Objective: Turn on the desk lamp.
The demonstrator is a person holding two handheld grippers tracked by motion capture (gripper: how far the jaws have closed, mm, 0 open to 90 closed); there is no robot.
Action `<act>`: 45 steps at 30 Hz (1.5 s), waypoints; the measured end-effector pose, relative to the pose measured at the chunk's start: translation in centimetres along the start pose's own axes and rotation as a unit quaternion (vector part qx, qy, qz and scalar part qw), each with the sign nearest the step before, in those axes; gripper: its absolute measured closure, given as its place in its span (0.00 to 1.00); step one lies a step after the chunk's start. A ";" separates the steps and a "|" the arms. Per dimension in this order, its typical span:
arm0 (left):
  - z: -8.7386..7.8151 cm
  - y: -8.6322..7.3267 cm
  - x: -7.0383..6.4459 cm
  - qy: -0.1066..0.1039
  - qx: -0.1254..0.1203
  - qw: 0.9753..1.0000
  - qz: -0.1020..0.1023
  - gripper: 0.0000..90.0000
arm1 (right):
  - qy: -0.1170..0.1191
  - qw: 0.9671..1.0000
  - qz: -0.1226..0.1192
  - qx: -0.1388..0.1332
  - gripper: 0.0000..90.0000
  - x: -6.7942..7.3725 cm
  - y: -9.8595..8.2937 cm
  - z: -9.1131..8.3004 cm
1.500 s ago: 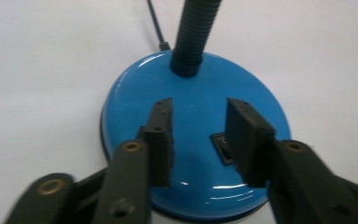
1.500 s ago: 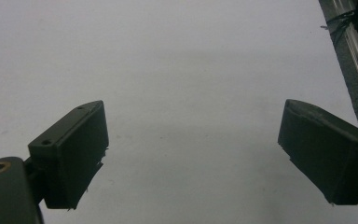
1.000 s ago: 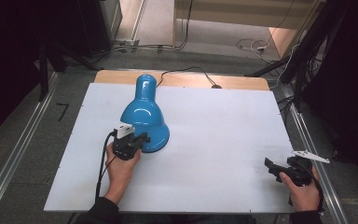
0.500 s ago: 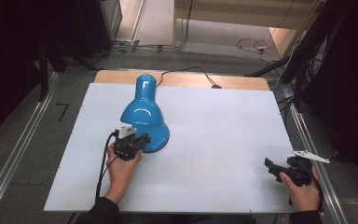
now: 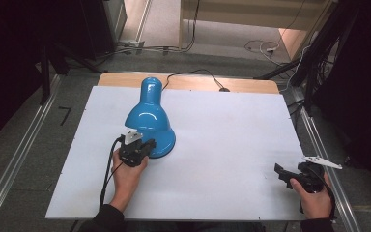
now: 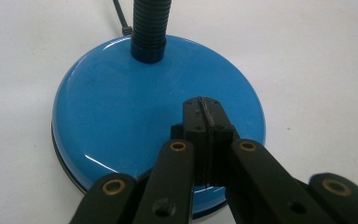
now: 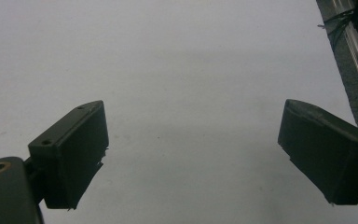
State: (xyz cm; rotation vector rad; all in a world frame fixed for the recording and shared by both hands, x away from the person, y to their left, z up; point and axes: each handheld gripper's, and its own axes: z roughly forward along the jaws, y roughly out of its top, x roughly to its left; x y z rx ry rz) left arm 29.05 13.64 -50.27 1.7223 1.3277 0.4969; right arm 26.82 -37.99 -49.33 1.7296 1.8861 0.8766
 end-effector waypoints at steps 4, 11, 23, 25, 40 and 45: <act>0.0 0.0 0.0 0.001 -0.001 1.000 0.001 1.00 | 0.000 1.000 0.000 0.000 0.08 0.0 0.0 0.0; 0.0 0.0 0.0 -0.001 0.000 1.000 0.002 1.00 | 0.001 1.000 0.001 0.000 0.08 0.0 0.0 0.0; 0.1 -0.1 -0.1 0.001 -0.001 1.000 0.014 1.00 | 0.001 1.000 0.002 0.001 0.08 0.0 0.0 0.0; 0.1 -0.1 -0.1 0.001 -0.002 1.000 0.014 1.00 | 0.001 1.000 0.002 0.001 0.08 0.0 0.0 0.0; 0.1 -0.2 -0.2 0.006 -0.001 1.000 0.023 1.00 | 0.002 1.000 0.003 0.000 0.08 -0.1 0.0 0.0; 0.1 -0.2 -0.2 0.008 -0.001 1.000 0.027 1.00 | 0.001 1.000 0.005 0.002 0.10 0.0 0.0 0.0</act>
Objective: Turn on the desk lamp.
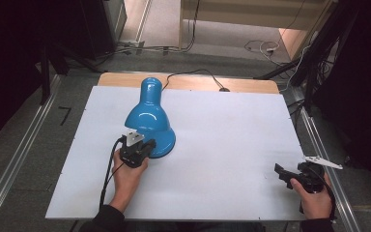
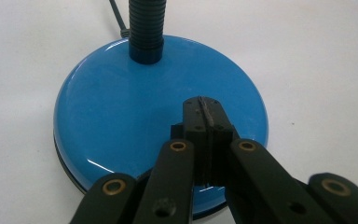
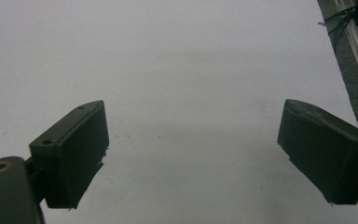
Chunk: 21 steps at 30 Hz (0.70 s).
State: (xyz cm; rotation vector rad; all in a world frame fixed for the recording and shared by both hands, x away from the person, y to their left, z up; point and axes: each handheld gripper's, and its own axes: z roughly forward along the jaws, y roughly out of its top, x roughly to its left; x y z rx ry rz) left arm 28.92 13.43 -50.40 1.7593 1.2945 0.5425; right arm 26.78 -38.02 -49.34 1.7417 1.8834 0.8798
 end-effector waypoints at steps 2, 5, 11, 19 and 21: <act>0.0 0.0 -0.1 0.003 0.001 1.000 0.003 1.00 | 0.000 1.000 0.000 0.000 0.10 0.0 0.0 0.0; 0.0 0.0 -0.1 0.003 0.002 1.000 0.002 1.00 | -0.002 1.000 -0.001 -0.002 0.10 -0.1 0.0 0.0; -0.2 0.0 -0.2 0.003 0.015 1.000 0.007 1.00 | -0.002 1.000 0.001 -0.003 0.10 -0.1 0.0 -0.1; -0.1 -0.1 0.0 -0.008 0.005 1.000 0.002 1.00 | -0.001 1.000 0.001 -0.003 0.10 -0.1 0.0 -0.1; -0.2 -0.1 0.1 -0.012 0.006 1.000 -0.001 1.00 | -0.001 1.000 0.000 -0.004 0.10 -0.2 0.0 0.0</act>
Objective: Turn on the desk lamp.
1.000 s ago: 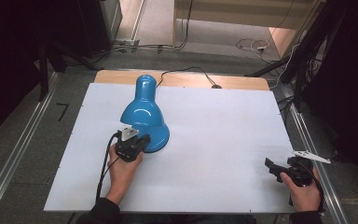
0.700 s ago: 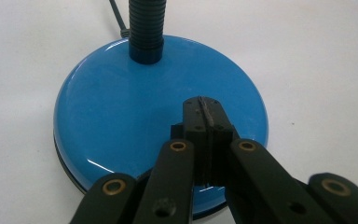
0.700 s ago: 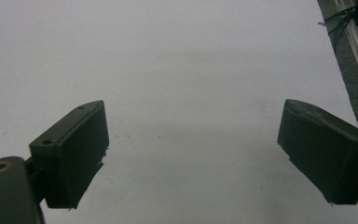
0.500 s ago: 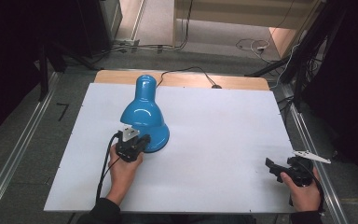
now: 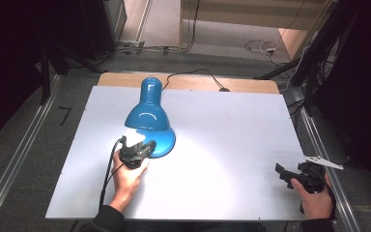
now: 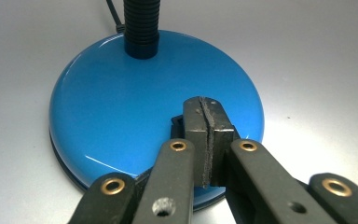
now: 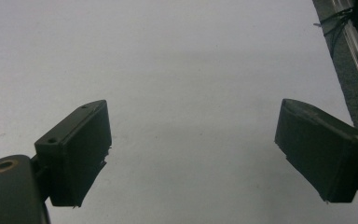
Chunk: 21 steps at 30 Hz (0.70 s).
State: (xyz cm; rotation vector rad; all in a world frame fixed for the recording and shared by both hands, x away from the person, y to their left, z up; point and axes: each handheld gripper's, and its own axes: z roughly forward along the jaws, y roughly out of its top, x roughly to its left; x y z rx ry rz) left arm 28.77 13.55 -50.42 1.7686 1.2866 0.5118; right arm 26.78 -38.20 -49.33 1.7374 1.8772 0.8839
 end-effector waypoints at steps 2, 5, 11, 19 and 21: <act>-0.1 0.0 0.1 -0.001 0.001 1.000 -0.001 1.00 | 0.001 1.000 0.001 -0.001 0.10 0.0 0.0 0.0; -0.3 0.1 0.3 -0.005 -0.003 1.000 -0.009 0.93 | 0.001 1.000 0.003 -0.001 0.10 -0.1 0.0 0.0; -0.8 0.3 0.5 -0.015 -0.010 1.000 -0.021 0.74 | 0.001 1.000 0.004 -0.001 0.10 -0.1 0.0 -0.1; -1.0 0.3 0.7 -0.013 0.006 1.000 -0.016 0.37 | 0.000 1.000 0.003 -0.001 0.10 -0.1 0.0 -0.1; -1.1 0.3 0.7 -0.011 0.002 1.000 -0.020 0.36 | 0.000 1.000 0.003 -0.001 0.10 -0.1 0.0 -0.1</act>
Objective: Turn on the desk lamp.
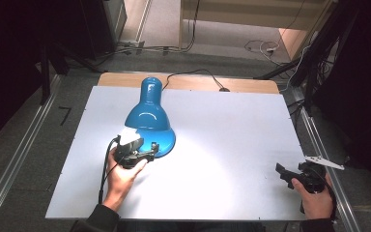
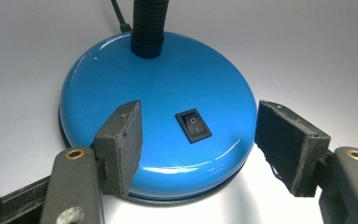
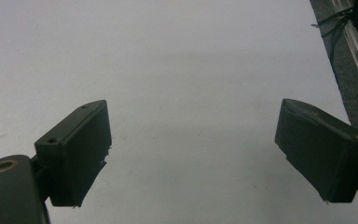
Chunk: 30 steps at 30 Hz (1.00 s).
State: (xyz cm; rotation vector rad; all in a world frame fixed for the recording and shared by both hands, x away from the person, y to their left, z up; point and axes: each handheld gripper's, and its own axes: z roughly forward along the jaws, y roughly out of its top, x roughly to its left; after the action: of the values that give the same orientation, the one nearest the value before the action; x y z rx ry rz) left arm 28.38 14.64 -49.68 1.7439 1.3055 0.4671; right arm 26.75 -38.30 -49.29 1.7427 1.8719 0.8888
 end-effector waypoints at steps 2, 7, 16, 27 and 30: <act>-0.1 0.0 0.0 0.002 -0.003 1.000 -0.002 0.34 | 0.000 1.000 0.000 0.000 0.10 0.0 0.0 0.0; -0.5 -0.1 0.2 0.008 0.000 1.000 0.001 0.34 | 0.000 1.000 0.001 -0.001 0.10 -0.1 0.0 0.0; -1.5 -0.2 0.8 0.013 -0.010 1.000 -0.013 0.34 | 0.001 1.000 0.001 -0.002 0.10 -0.1 0.0 -0.1; -2.3 -0.4 1.5 0.018 -0.009 1.000 -0.024 0.34 | 0.001 1.000 0.002 -0.005 0.10 -0.1 0.0 -0.1; -2.6 -0.4 1.6 0.022 -0.010 0.999 -0.027 0.34 | 0.000 1.000 0.000 -0.006 0.10 -0.1 0.0 -0.2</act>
State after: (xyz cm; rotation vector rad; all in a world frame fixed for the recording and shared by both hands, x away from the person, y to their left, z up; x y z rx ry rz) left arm 26.86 17.24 -48.98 1.6865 1.3706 0.4893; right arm 26.65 -38.46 -49.19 1.7360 1.8620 0.9002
